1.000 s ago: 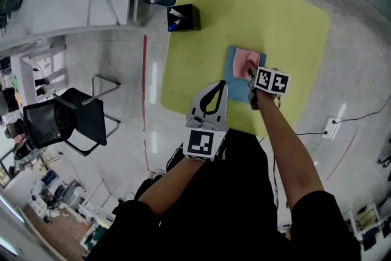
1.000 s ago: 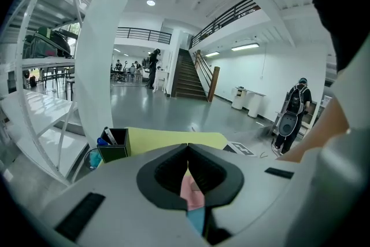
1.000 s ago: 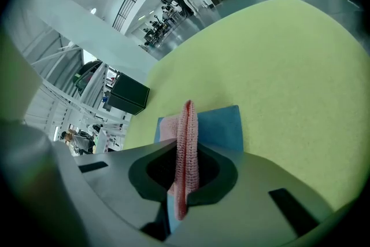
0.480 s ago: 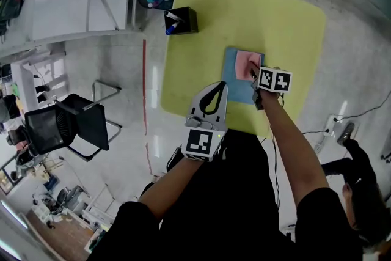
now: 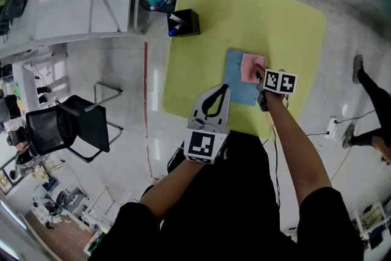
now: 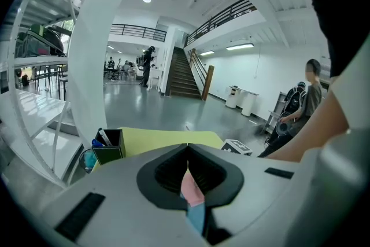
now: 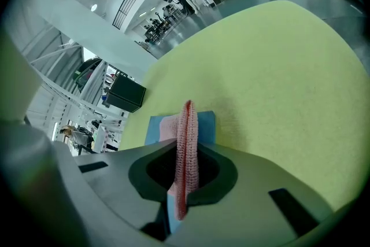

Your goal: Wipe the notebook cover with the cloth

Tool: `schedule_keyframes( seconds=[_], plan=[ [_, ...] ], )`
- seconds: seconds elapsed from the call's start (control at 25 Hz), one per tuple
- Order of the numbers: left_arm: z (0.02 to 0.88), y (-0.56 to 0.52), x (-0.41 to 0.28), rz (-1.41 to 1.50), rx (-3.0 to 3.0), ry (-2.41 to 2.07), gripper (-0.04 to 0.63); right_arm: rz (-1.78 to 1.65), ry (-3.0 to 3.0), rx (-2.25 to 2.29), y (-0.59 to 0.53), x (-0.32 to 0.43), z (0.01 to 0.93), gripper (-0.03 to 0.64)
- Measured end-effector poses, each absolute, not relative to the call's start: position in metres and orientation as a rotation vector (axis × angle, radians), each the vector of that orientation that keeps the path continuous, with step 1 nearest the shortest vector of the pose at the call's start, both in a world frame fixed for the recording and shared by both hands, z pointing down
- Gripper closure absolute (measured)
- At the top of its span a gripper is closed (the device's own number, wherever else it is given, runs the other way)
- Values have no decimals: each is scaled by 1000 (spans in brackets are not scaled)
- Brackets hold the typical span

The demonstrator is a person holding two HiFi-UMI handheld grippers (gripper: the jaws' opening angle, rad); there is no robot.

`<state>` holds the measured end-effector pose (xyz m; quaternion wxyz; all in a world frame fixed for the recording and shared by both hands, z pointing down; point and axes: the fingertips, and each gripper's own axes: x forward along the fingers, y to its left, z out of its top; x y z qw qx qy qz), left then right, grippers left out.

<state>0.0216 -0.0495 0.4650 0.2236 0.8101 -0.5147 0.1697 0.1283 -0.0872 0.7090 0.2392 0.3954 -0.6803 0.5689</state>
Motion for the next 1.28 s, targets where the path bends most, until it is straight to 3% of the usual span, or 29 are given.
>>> schedule_keyframes(
  seconds=[1.28],
  plan=[
    [426,-28,10,372,2256,-1435,581,1568,-1795,1215,-84,150,706,580]
  ],
)
